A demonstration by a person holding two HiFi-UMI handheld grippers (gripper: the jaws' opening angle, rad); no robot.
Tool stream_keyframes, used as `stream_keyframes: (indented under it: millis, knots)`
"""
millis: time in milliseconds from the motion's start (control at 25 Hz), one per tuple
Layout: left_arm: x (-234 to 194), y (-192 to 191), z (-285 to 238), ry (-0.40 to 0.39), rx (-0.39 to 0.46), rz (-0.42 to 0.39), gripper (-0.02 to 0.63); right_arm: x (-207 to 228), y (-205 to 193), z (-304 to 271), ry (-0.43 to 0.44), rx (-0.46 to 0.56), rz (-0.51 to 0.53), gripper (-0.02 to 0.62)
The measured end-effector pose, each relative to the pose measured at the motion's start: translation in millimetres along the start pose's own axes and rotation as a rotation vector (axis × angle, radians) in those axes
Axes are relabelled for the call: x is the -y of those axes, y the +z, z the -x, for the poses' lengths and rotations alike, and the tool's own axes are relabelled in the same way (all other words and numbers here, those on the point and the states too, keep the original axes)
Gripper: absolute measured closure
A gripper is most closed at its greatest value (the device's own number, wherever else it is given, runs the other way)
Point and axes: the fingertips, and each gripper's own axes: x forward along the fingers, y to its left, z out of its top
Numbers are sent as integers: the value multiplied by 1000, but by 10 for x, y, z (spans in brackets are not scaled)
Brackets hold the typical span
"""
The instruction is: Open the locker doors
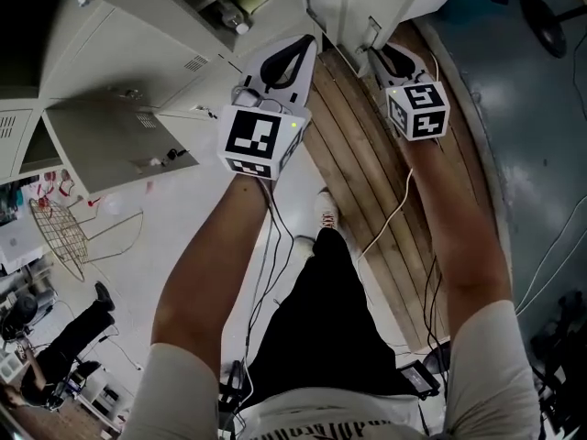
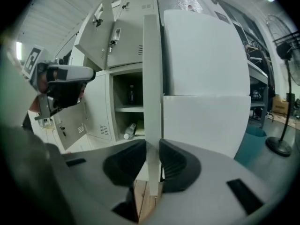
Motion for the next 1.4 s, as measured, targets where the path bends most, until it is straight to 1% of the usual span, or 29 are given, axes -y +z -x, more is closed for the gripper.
stream_keyframes:
  millis: [160, 320, 360, 440, 520, 640, 760, 920, 1040, 1160, 1280, 1400]
  knots:
    - [-2, -10, -21, 0, -11, 6, 597, 133, -14, -16, -17, -17, 0, 506]
    - [-20, 74, 29, 0, 1, 19, 597, 141, -14, -19, -4, -43, 23, 503]
    - [-23, 88, 50, -1, 1, 18, 597, 134, -6, -18, -3, -48, 28, 493]
    - [-24, 100, 99, 2, -4, 20, 597, 123, 32, 7, -9, -51, 36, 454]
    - [-10, 115, 168, 2, -13, 21, 597, 82, 99, 58, -10, -48, 48, 432]
    - [43, 172, 322, -10, -27, 6, 597, -2, 211, 203, -16, -41, 56, 414]
    - [69, 298, 528, -8, -34, 10, 597, -99, 357, 423, -20, -32, 50, 405]
    - [75, 547, 903, 4, -40, 33, 597, -370, 632, 802, -1, -9, 42, 402]
    - [128, 775, 1227, -5, -41, 15, 597, -684, 905, 1114, 29, 19, 57, 403]
    - [177, 1111, 1468, -2, -25, -8, 597, -963, 1300, 1374, 76, 64, 87, 407]
    - [389, 1428, 1707, -7, -20, -2, 597, -1216, 1672, 1719, 125, 107, 87, 426]
    - [487, 1753, 1969, 12, 3, 1, 597, -1523, 2112, 1955, 179, 163, 84, 431]
